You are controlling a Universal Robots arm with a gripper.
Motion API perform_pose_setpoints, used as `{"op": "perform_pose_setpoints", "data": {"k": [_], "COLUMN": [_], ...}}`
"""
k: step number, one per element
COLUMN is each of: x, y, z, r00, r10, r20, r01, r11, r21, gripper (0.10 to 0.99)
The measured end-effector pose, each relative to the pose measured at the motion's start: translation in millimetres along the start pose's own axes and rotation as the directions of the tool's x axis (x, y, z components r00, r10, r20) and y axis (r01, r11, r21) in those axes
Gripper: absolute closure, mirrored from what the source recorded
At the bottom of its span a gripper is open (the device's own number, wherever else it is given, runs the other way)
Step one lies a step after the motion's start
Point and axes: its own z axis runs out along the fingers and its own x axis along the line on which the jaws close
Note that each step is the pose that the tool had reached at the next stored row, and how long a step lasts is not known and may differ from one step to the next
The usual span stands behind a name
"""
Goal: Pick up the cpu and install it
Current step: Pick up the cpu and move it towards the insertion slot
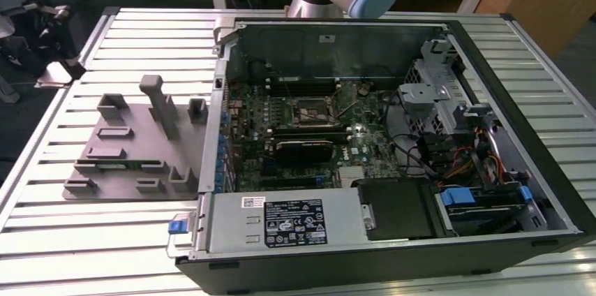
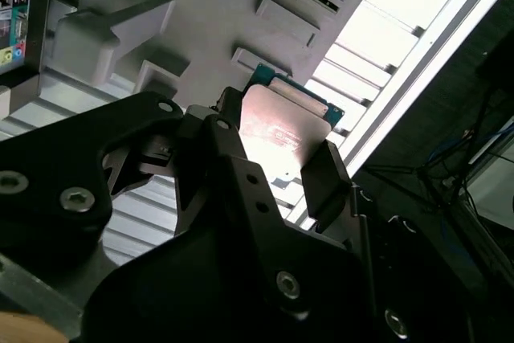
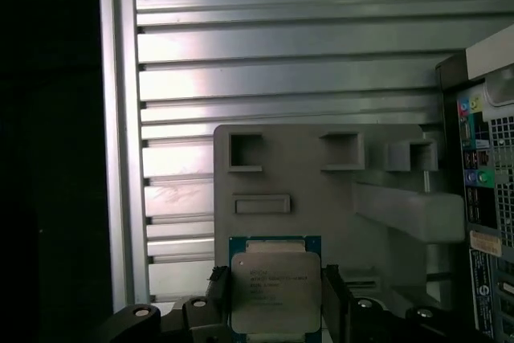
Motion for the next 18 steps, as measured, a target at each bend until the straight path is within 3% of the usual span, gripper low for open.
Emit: {"op": "perform_pose_setpoints", "data": {"k": [13,18], "x": [-1.3,-1.6], "y": [2.6,3.4], "z": [-38.3,-47.0], "r00": [1.0000,1.0000], "r10": [0.000,0.000], "r20": [0.0062,0.0070], "r01": [0.000,0.000], "r11": [1.0000,1.0000], "r21": [0.000,0.000], "gripper": [0.545,0.545]}}
